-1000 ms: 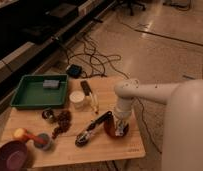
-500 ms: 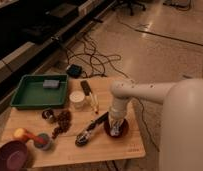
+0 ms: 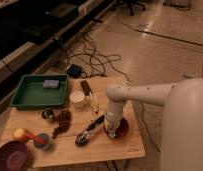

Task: Wipe red bowl with towel

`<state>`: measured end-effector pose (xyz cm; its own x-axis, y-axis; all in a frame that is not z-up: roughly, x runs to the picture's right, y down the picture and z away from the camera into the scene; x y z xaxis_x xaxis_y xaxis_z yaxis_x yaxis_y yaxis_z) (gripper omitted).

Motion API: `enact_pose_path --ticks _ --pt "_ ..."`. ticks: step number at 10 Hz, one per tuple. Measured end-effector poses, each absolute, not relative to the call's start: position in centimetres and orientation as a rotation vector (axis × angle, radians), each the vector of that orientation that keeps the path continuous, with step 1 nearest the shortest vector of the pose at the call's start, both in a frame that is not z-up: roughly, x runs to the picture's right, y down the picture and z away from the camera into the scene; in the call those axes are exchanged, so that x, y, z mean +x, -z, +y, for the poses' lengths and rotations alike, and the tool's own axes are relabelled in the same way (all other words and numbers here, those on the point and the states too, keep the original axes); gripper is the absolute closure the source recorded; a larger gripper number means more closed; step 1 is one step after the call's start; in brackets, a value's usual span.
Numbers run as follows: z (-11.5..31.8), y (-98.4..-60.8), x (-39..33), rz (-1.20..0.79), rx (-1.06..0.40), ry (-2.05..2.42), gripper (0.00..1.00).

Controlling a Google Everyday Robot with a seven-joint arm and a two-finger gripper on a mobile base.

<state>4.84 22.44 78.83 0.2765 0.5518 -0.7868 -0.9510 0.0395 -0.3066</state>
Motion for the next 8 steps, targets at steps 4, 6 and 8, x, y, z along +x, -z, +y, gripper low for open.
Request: enact_pose_path --ticks 4,6,8 --pt "23.3 -77.9 6.4 0.584 -0.920 -1.236 1.00" --pt "23.5 -77.7 7.8 0.613 -0.904 -1.253 1.00" --pt "23.3 -77.7 8.5 0.630 -0.886 -1.257 1.00"
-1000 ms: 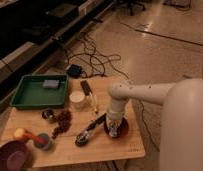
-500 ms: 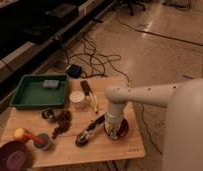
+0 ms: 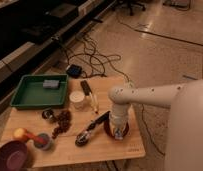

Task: Wipe red bowl with towel

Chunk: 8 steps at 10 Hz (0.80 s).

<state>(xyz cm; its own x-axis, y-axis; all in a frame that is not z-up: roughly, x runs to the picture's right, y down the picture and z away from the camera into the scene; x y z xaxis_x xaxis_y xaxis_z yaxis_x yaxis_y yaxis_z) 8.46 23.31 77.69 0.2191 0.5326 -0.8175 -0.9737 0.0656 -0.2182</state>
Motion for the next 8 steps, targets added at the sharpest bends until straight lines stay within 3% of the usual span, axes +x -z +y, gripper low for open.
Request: enact_pose_path --ticks 8 --pt "21.4 -81.0 10.3 0.651 -0.849 -1.291 1.00"
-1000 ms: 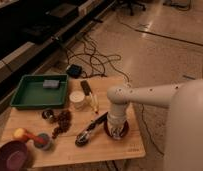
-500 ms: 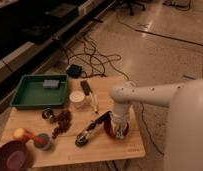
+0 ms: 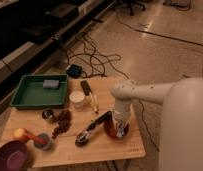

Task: Wipe red bowl with towel

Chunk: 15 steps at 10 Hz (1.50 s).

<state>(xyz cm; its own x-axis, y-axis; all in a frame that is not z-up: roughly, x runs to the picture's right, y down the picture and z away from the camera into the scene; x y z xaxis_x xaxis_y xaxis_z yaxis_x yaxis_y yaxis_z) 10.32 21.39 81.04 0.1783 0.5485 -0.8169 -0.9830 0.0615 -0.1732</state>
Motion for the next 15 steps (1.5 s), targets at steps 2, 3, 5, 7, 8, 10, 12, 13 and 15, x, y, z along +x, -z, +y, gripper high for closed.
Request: enact_pose_path --ticks 2,3,5,7,8,10,12,13,15 --pt "20.8 -81.8 9.8 0.643 -0.849 -1.291 1.00" --pt "20.7 -82.0 9.4 0.637 -0.852 -1.288 1.00" --pt "20.4 -82.1 8.3 0.623 -0.857 -1.274 1.00" --pt "19.6 -81.3 6.5 0.592 -0.866 -1.246 1.00" --pt "19.7 -81.0 6.4 0.586 -0.868 -1.237 1.00" --pt "20.1 -79.2 5.7 0.570 -0.867 -1.219 1.00" --pt "20.8 -77.8 5.8 0.567 -0.868 -1.227 1.00" --pt "21.5 -77.1 6.3 0.572 -0.873 -1.228 1.00" --pt "22.7 -76.6 6.7 0.585 -0.886 -1.218 1.00"
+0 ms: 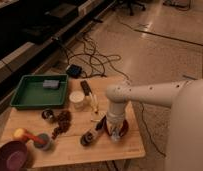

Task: Wipe red bowl with towel

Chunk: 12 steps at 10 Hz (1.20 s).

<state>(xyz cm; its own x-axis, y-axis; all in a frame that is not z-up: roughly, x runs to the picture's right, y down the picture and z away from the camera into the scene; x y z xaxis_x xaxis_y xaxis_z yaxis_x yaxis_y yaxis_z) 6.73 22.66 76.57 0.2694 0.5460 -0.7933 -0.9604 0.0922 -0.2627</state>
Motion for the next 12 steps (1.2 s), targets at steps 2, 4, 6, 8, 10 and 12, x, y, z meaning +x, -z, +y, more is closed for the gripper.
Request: enact_pose_path --ticks 2,4,6,8,10,12 --pt "23.5 -76.6 8.0 0.605 -0.888 -1.224 1.00" --pt "23.5 -76.8 9.0 0.613 -0.881 -1.237 1.00" --pt "23.1 -76.9 9.8 0.615 -0.871 -1.252 1.00" --pt "22.7 -77.5 10.6 0.623 -0.857 -1.272 1.00" --pt "22.1 -78.6 10.8 0.627 -0.844 -1.288 1.00" --pt "21.4 -80.0 9.8 0.626 -0.843 -1.287 1.00"
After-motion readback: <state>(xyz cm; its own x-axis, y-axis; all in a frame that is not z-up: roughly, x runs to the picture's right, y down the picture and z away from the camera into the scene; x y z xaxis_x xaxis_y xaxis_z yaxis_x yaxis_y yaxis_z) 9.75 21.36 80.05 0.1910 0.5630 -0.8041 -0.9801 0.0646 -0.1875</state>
